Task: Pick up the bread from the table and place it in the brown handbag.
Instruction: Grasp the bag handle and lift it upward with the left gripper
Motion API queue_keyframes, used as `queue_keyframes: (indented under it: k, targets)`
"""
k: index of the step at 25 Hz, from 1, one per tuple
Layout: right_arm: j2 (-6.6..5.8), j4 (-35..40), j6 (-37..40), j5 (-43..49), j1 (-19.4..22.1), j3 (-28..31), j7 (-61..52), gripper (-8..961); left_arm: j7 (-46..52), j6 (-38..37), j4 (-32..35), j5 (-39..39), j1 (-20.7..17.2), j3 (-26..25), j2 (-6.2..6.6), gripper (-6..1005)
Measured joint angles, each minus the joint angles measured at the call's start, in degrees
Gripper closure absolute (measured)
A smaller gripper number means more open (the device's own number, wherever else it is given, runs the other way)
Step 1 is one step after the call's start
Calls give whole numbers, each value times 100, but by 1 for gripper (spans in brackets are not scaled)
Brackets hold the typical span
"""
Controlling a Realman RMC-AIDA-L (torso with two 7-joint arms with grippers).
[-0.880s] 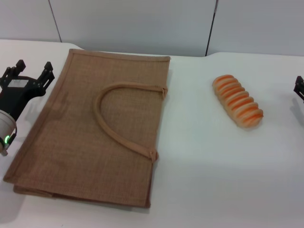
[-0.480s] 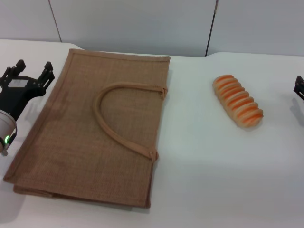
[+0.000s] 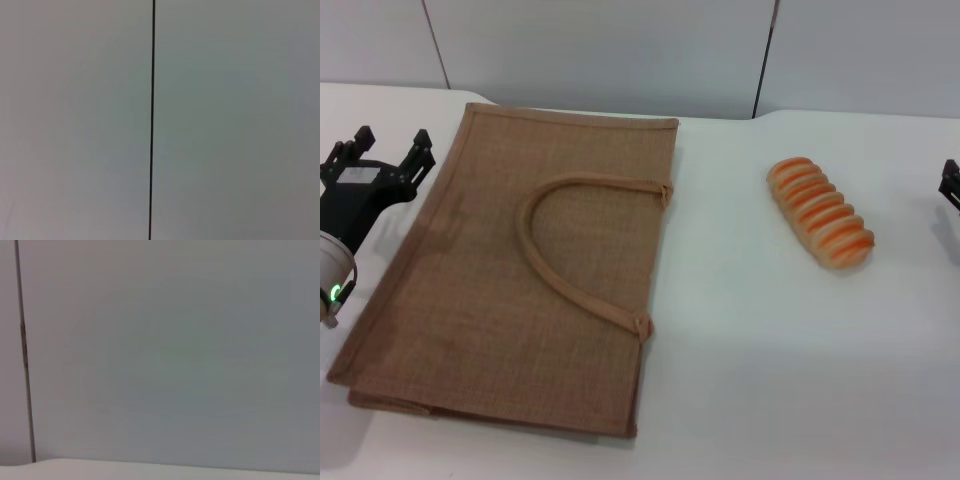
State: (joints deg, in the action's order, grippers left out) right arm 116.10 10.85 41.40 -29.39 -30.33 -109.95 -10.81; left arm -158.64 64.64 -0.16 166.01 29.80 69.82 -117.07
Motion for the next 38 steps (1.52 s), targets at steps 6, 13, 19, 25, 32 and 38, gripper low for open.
queue_keyframes:
  k: [6,13,19,25,32,38]
  targets:
    - [-8,-39,-59,17,0,0,0,116,881,26,125,-259,7,208,58,236]
    - [-30,-5,-227,21,-40,-3,0,116,1921,-16,724,-1585,37,371,317,237]
    - [-29,-4,-229,21,-37,-60,0,116,1977,-460,1237,-2512,131,383,295,238]
    - [-26,-9,-284,25,-45,-64,0,116,1932,-1767,2678,-3122,-305,380,43,239]
    - [-26,4,-364,30,-63,-71,0,116,2823,-2631,3640,-3359,-582,501,38,240]
    - [-26,5,-370,30,-79,-71,0,117,2980,-3661,4272,-3680,-694,902,8,241]
